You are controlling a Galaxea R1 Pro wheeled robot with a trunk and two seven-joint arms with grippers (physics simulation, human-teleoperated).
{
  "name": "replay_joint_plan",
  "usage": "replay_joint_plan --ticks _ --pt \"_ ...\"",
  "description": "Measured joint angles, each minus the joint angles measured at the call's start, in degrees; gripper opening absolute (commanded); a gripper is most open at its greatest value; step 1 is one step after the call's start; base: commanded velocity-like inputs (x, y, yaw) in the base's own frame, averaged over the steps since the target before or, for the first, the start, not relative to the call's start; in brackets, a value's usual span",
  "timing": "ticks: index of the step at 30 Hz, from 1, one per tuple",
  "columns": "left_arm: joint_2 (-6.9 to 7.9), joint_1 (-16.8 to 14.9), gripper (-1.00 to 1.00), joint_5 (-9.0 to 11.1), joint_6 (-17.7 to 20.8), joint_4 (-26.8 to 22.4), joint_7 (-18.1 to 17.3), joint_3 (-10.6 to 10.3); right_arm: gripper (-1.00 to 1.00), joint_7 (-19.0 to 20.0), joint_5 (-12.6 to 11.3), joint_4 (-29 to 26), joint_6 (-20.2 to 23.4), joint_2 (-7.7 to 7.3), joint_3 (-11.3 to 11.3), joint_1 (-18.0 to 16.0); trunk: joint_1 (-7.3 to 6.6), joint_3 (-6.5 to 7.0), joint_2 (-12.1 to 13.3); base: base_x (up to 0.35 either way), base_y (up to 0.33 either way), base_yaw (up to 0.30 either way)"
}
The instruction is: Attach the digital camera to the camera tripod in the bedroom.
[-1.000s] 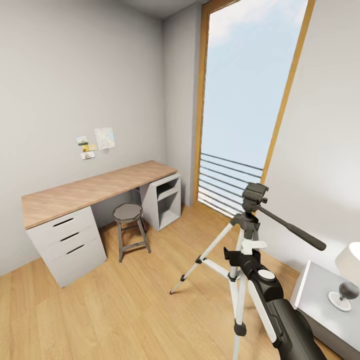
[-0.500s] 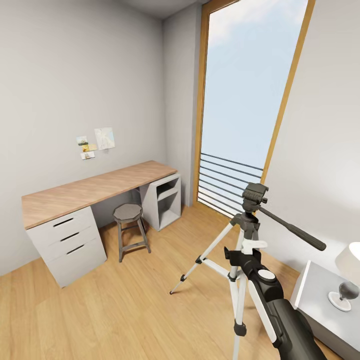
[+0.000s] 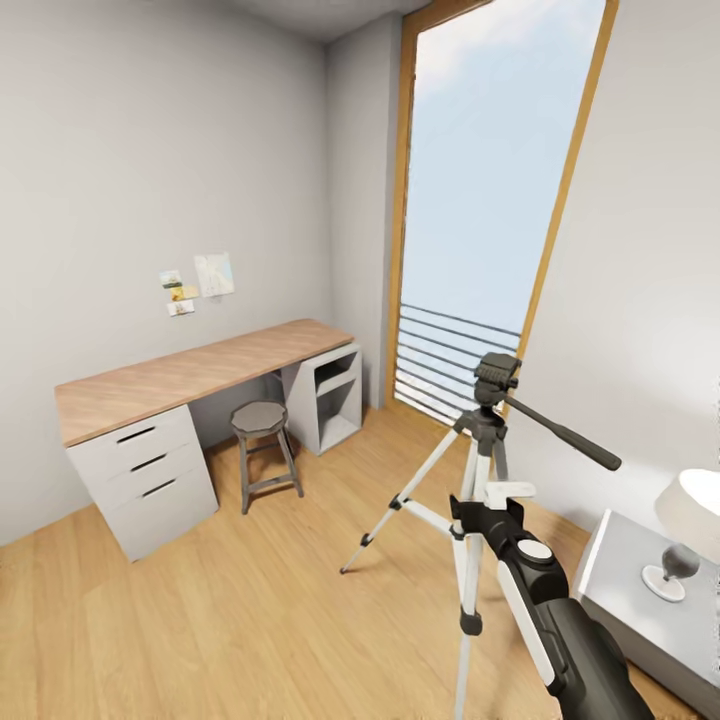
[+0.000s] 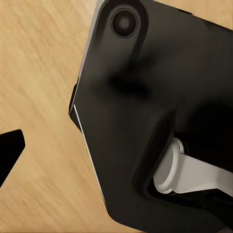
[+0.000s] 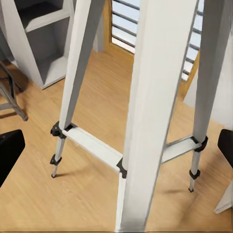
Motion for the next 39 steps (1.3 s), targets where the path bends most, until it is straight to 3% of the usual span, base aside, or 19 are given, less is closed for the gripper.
replay_joint_plan --ticks 37,39 --pt "0.02 0.0 1.00 -0.1 0.0 0.0 0.0 -0.1 1.00 0.1 -0.1 3.4 0.4 -0.79 -0.8 0.0 -0.01 0.00 0.0 -0.009 0.000 0.000" --pt "0.02 0.0 1.00 0.0 0.0 0.0 0.0 -0.1 1.00 -0.3 -0.1 8.8 0.3 -1.24 -1.2 -0.1 -0.01 0.00 0.0 0.000 0.000 0.000"
